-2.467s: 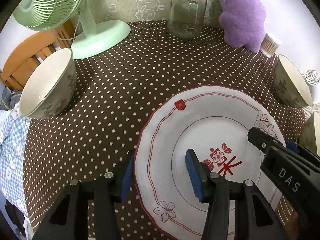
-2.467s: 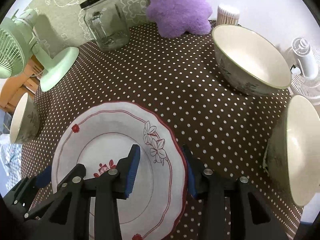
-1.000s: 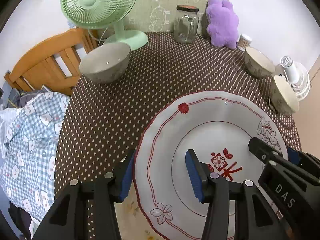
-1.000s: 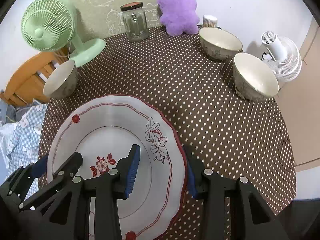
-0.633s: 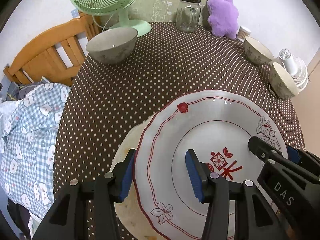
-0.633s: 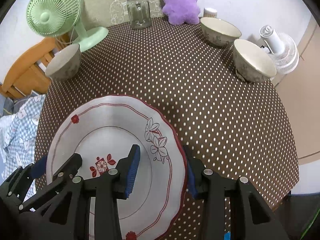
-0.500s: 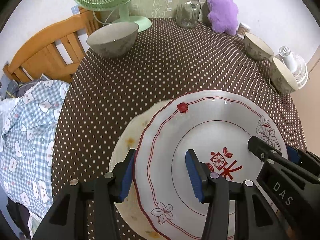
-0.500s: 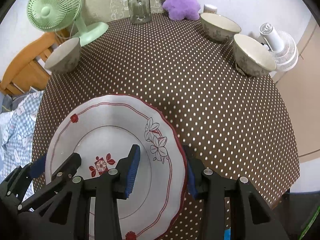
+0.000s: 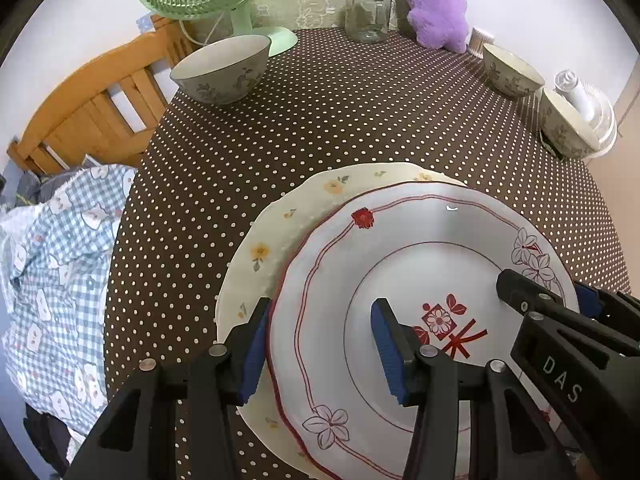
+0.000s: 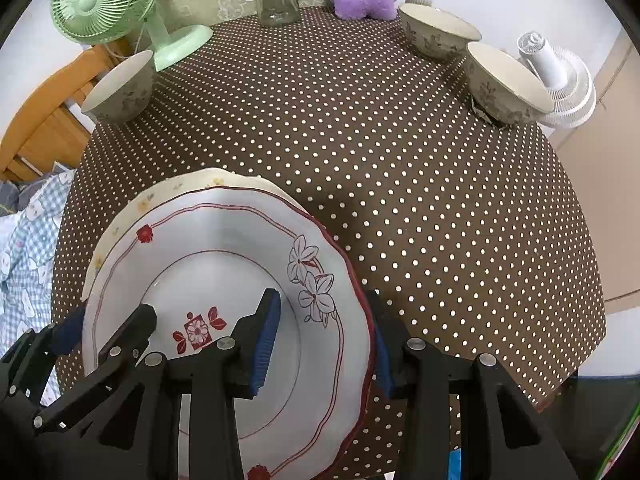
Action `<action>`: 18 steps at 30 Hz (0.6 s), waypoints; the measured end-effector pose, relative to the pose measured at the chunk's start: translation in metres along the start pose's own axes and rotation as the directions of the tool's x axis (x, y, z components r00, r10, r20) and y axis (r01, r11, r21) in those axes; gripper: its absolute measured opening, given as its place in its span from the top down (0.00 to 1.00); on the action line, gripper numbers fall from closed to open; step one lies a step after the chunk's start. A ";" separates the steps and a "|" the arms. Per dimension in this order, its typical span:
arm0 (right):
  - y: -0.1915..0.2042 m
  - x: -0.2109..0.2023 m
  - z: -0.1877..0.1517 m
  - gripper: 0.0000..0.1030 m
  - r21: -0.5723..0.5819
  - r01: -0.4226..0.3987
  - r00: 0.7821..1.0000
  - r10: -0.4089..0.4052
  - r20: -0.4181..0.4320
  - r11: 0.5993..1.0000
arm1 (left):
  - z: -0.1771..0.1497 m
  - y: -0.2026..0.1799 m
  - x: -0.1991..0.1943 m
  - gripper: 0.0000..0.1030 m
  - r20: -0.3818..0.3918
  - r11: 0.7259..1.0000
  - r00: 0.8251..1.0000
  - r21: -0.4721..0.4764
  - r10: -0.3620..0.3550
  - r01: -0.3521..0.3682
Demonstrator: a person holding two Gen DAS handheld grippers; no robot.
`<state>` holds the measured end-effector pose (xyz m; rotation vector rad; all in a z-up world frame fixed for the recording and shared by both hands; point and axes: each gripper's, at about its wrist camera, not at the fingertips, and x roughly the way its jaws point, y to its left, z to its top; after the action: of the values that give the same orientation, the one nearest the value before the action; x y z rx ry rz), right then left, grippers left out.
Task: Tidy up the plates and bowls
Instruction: 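Lift the white red-pattern plate with the right gripper over the yellow-flower plates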
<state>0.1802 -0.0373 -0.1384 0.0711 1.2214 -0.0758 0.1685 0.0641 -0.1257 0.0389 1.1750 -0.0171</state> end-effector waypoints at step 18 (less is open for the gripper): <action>-0.014 -0.007 -0.007 0.55 0.023 -0.038 0.999 0.038 -0.030 0.999 | -0.001 -0.004 0.000 0.51 0.028 1.000 0.999 0.011 0.015 -0.015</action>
<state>0.1699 -0.0508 -0.1342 0.1155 1.2488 -0.0557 0.1672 0.0601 -0.1264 0.0577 1.1466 -0.0110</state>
